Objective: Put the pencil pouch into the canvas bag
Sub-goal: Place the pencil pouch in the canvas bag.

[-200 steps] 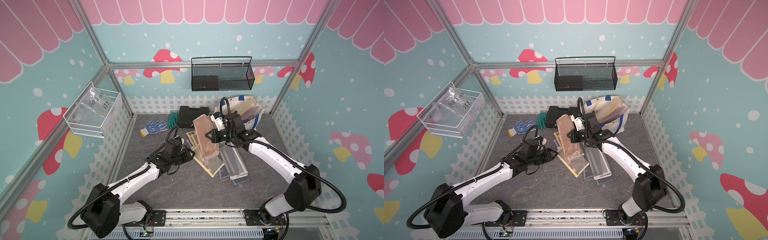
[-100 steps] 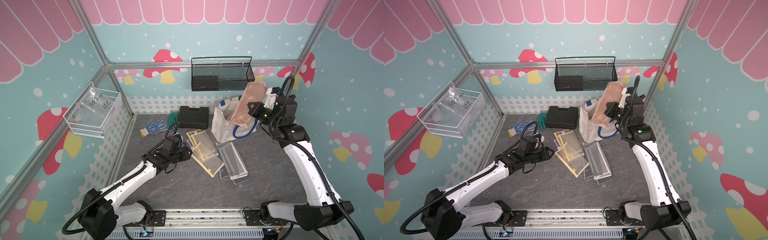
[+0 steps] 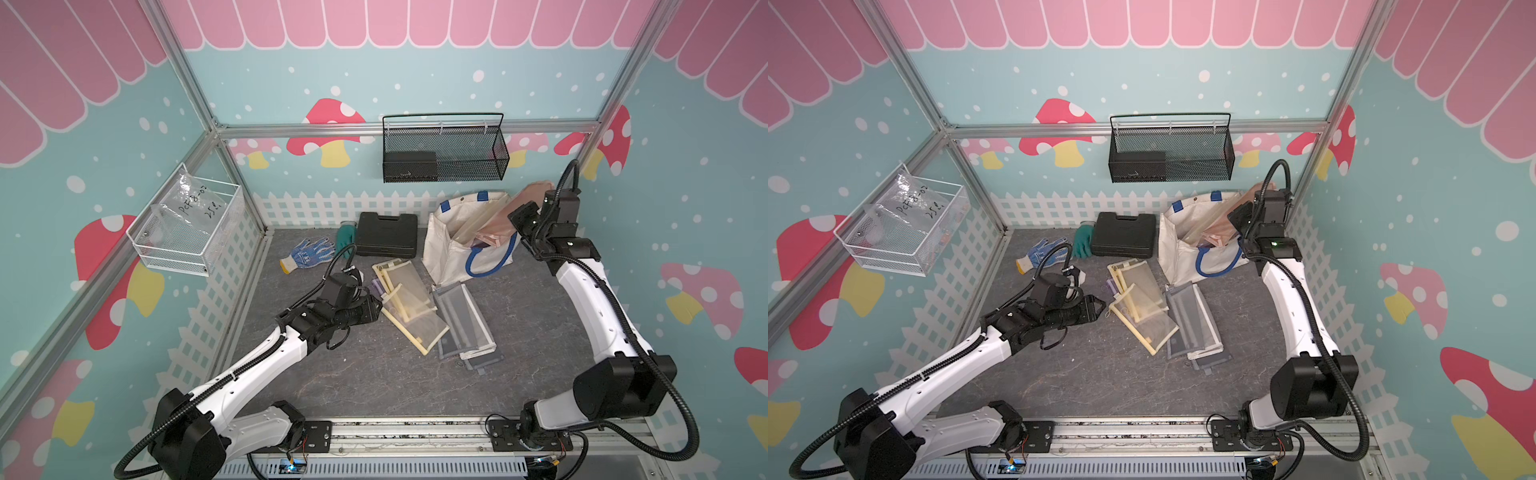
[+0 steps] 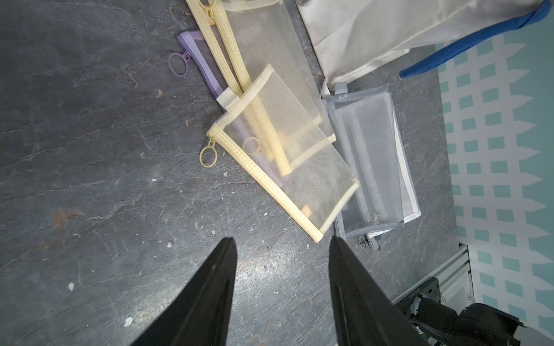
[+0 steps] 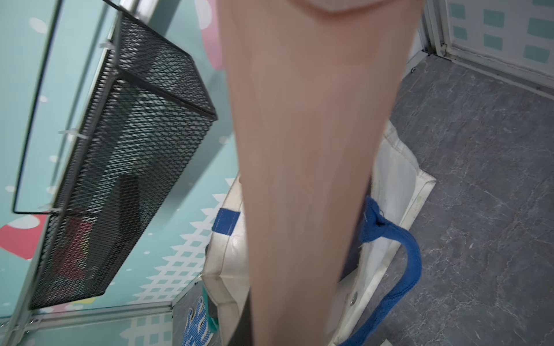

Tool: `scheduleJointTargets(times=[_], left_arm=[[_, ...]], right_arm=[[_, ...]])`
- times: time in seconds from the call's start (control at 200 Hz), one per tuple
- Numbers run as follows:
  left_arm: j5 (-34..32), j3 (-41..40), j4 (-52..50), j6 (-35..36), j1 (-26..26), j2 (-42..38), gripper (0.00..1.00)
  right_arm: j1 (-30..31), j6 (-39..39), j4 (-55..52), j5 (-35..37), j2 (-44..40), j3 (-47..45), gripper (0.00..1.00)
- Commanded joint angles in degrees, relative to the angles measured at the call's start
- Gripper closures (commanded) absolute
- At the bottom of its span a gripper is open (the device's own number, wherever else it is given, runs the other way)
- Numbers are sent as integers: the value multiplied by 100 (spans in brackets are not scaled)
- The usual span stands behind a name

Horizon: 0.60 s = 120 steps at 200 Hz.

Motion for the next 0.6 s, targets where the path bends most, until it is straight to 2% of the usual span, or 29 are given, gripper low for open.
scheduleJointTargets(times=[0.0,0.335,0.56,0.595], left_arm=[[-159,-57,-137,48,-14,-176,48],[-330,-176,-147,-42,-17,-309,48],[-427,-232,-147,-61,-14,-385,48],[-444,-261,-147,-71,-17,-427,48]], right_arm=[[-7,298,196,232,219,250,100],[288,352,38,360,958,542,100],[497,246,-323,493,1649,1144,100],[528,228,-378,533,1745,1218,98]])
